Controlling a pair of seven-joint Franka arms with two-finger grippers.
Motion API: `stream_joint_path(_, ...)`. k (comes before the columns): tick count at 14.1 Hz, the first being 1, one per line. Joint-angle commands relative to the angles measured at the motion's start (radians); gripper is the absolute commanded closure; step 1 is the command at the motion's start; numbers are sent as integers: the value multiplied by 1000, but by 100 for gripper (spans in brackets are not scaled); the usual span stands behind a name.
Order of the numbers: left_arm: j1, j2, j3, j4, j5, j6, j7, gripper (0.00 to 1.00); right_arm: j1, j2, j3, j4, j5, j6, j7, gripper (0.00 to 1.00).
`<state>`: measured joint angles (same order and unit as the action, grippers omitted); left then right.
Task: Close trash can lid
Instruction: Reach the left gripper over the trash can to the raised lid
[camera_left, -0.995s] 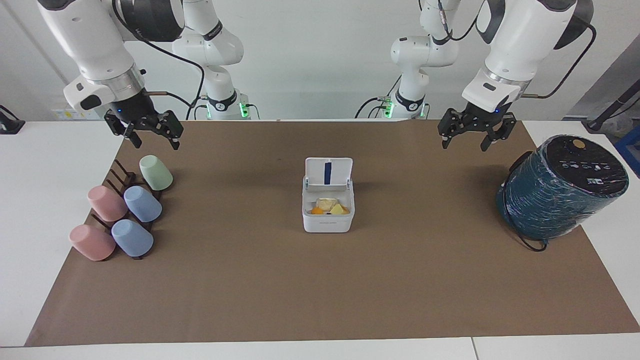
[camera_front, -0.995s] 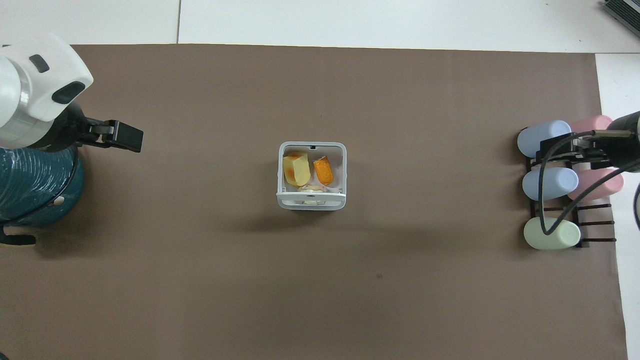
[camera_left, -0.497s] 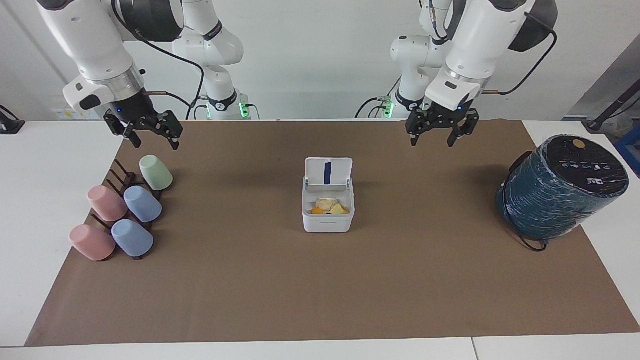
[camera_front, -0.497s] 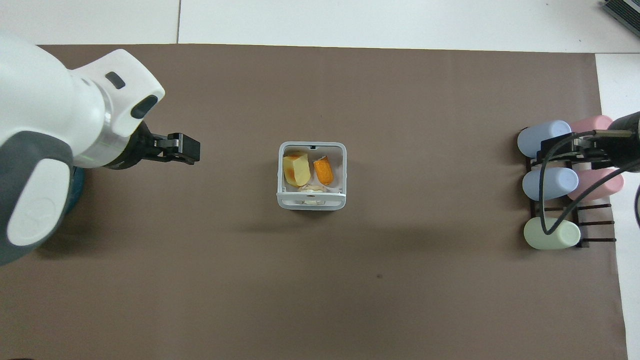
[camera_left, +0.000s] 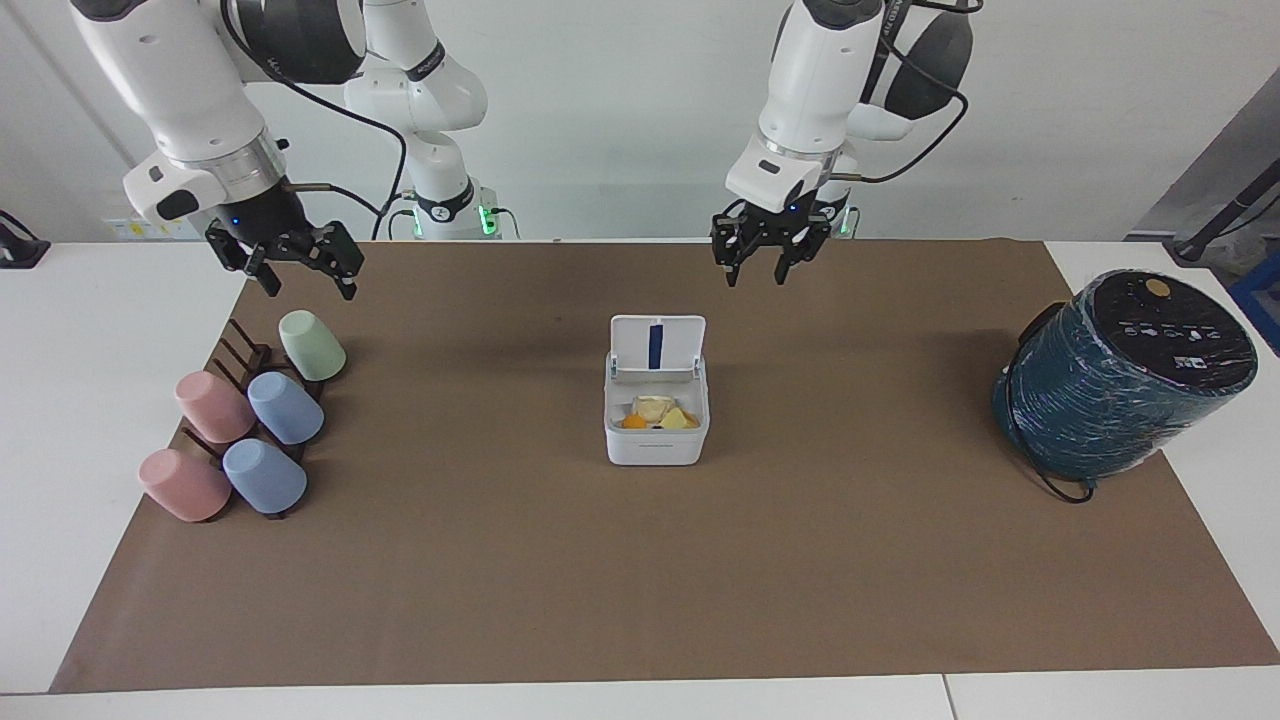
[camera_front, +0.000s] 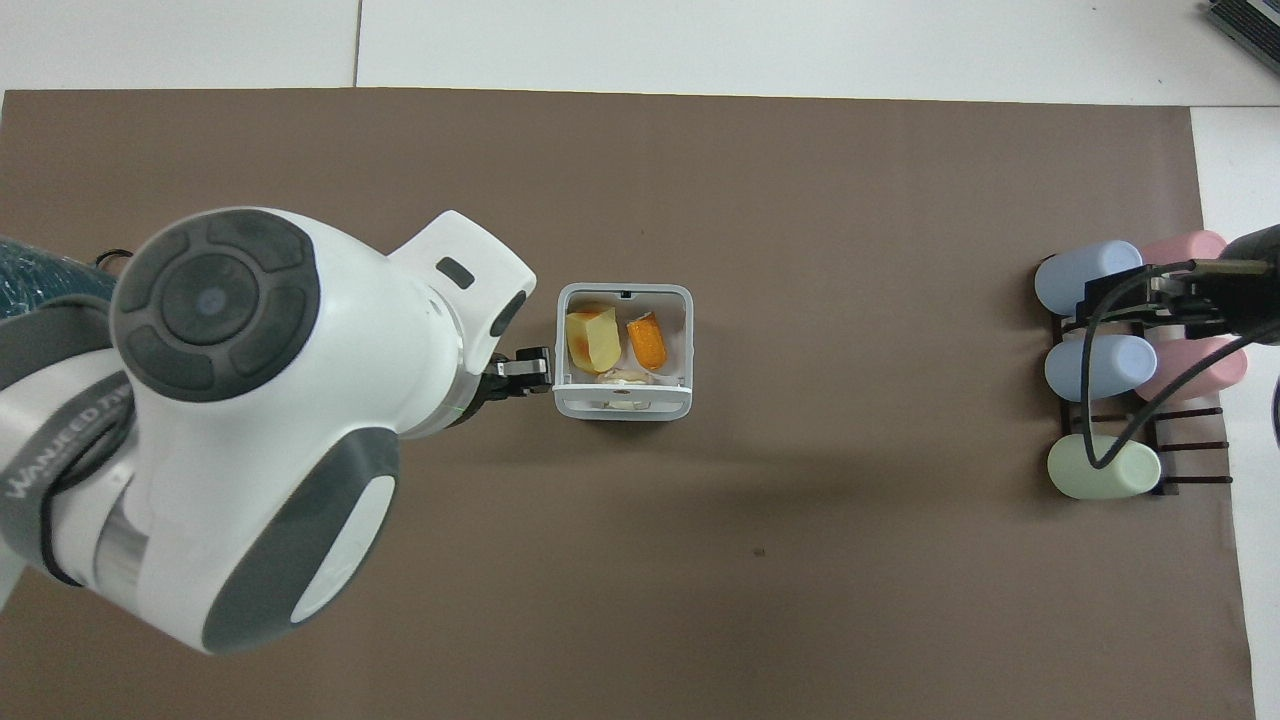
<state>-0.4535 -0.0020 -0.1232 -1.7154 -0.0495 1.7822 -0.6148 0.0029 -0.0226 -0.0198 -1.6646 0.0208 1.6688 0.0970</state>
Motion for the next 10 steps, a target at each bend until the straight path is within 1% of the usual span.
stream_joint_path(1, -57, -68, 19, -114, -30, 68, -90, 70, -14, -19, 4, -23, 16, 8, -10, 0)
stream_joint_path(3, -86, -101, 19, -193, -30, 150, -126, 89, -14, -19, 4, -23, 16, 8, -10, 0)
stream_joint_path(4, -91, -105, 19, -214, -30, 186, -141, 97, -15, -19, 4, -23, 16, 8, -10, 0)
stream_joint_path(5, -102, -101, 19, -217, -30, 209, -155, 100, -15, -20, 4, -23, 16, 8, -13, 0)
stream_joint_path(10, -122, -44, 19, -225, -30, 325, -201, 100, -15, -20, 4, -23, 16, 8, -11, 0)
